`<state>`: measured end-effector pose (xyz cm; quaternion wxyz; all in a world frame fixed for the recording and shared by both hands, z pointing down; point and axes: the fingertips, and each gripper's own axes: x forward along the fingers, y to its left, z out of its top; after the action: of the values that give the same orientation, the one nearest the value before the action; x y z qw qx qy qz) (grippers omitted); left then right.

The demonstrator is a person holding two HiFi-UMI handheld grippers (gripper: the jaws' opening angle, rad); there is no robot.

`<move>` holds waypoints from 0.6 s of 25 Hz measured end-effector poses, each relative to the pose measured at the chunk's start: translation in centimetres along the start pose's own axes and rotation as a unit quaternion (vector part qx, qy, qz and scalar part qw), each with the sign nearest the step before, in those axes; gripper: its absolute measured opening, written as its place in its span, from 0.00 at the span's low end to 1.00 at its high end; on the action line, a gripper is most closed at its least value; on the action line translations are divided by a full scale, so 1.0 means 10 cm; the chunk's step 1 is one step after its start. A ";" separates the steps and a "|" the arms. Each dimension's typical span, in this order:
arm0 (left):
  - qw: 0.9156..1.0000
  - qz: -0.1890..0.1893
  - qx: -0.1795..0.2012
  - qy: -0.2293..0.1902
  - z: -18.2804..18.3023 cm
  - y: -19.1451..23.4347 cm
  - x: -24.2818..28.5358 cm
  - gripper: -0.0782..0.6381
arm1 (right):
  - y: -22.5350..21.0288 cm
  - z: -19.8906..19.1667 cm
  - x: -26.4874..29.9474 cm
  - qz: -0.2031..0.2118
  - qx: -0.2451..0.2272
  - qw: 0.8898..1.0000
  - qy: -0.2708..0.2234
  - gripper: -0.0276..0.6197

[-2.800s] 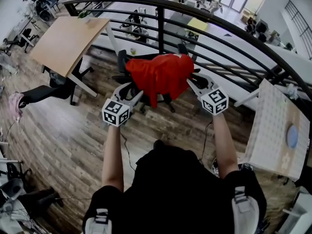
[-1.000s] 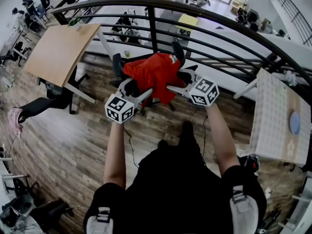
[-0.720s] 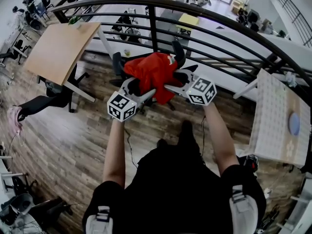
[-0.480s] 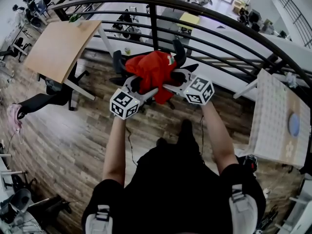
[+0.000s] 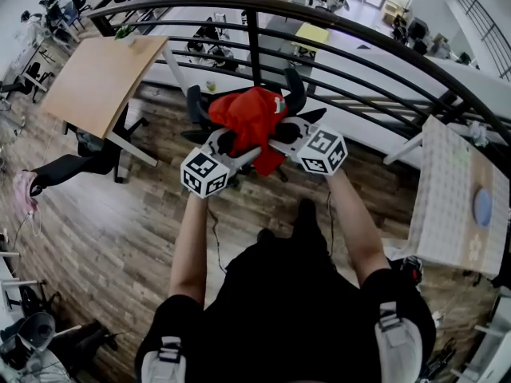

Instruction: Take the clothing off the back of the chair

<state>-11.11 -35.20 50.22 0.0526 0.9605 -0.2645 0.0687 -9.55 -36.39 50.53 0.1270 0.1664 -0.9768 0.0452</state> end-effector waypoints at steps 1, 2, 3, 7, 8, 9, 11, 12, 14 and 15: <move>1.000 -0.005 0.000 -0.002 0.00 -0.02 -0.01 0.49 | 0.01 0.00 0.01 0.001 -0.001 1.000 -0.001 0.22; 1.000 -0.010 0.000 -0.004 0.01 -0.04 0.00 0.45 | 0.01 0.01 0.01 0.002 -0.003 1.000 -0.003 0.21; 1.000 -0.015 0.001 -0.005 0.02 -0.06 0.00 0.42 | 0.01 0.02 0.00 0.003 -0.003 1.000 -0.004 0.21; 1.000 -0.021 0.009 -0.008 0.06 -0.12 0.04 0.35 | -0.01 0.04 -0.02 0.005 -0.004 1.000 -0.008 0.19; 1.000 -0.021 0.011 -0.009 0.06 -0.12 0.04 0.35 | -0.01 0.05 -0.02 0.005 -0.005 1.000 -0.009 0.19; 1.000 -0.021 0.012 -0.010 0.07 -0.13 0.03 0.34 | 0.00 0.06 -0.02 0.005 -0.006 1.000 -0.010 0.19; 1.000 -0.023 0.014 -0.011 0.07 -0.14 0.01 0.33 | 0.02 0.06 -0.02 0.005 -0.007 1.000 -0.013 0.19; 1.000 -0.023 0.015 -0.012 0.06 -0.14 0.00 0.33 | 0.03 0.06 -0.01 0.005 -0.008 1.000 -0.014 0.19; 0.999 -0.024 0.018 -0.013 0.07 -0.15 -0.02 0.33 | 0.04 0.06 -0.01 0.004 -0.011 1.000 -0.016 0.19; 0.999 -0.023 0.019 -0.014 0.07 -0.15 -0.02 0.33 | 0.05 0.07 -0.02 0.004 -0.012 1.000 -0.017 0.19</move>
<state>-10.42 -33.92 49.42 0.0323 0.9680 -0.2417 0.0593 -9.72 -35.99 49.82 0.1124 0.1621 -0.9799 0.0313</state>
